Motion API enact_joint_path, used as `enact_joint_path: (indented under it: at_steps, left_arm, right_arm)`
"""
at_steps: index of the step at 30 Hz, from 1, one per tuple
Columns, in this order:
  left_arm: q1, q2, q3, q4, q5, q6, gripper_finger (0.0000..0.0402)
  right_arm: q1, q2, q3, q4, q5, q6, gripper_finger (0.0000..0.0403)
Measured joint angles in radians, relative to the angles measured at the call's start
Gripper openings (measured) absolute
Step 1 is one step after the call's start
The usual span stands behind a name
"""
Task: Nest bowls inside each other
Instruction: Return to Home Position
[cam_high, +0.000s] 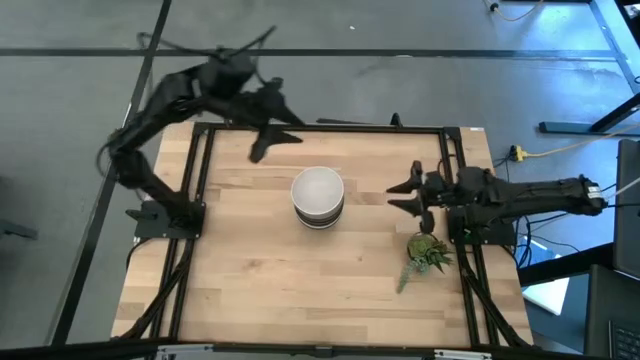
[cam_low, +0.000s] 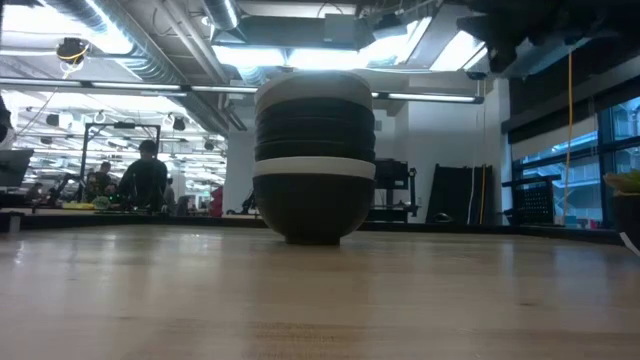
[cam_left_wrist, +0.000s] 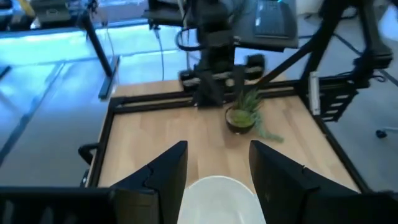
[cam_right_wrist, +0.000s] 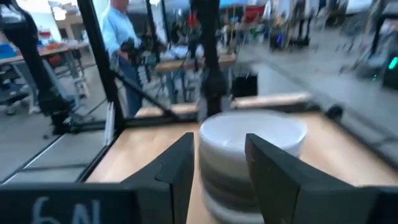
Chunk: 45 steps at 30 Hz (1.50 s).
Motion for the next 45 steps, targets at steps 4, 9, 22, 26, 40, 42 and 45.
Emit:
enact_joint_path:
  at_steps: [4,9,22,26,40,42,45]
  left_arm:
    - [-0.022,-0.127,-0.138,0.046,-0.002,-0.01,0.0166]
    - [-0.033,-0.302,-0.383,0.202,-0.004,-0.045,0.0166]
    - [-0.032,-0.777,-1.124,0.58,-0.113,-0.156,0.0166]
    - [-0.032,-0.908,-1.339,0.761,-0.135,-0.169,0.0166]
    - [-0.031,-1.197,-1.717,0.81,-0.457,-0.221,0.0166]
    - [-0.031,-1.216,-1.747,0.824,-0.461,-0.221,0.0166]
    - [-0.032,-1.23,-1.805,0.882,-0.432,-0.244,0.0166]
  right_arm:
    - [-0.038,-0.07,0.0,0.0,0.0,-0.058,0.0145]
    - [-0.07,-0.109,0.0,-0.022,0.0,-0.102,0.0145]
    - [-0.143,-0.113,-0.002,-0.121,0.003,-0.132,0.0145]
    - [-0.165,-0.114,-0.011,-0.116,0.072,-0.128,0.0145]
    - [-0.241,-0.113,-0.248,0.13,0.147,-0.044,0.0145]
    - [-0.248,-0.113,-0.288,0.17,0.148,-0.023,0.0145]
    - [-0.252,-0.113,-0.332,0.194,0.148,0.014,0.0145]
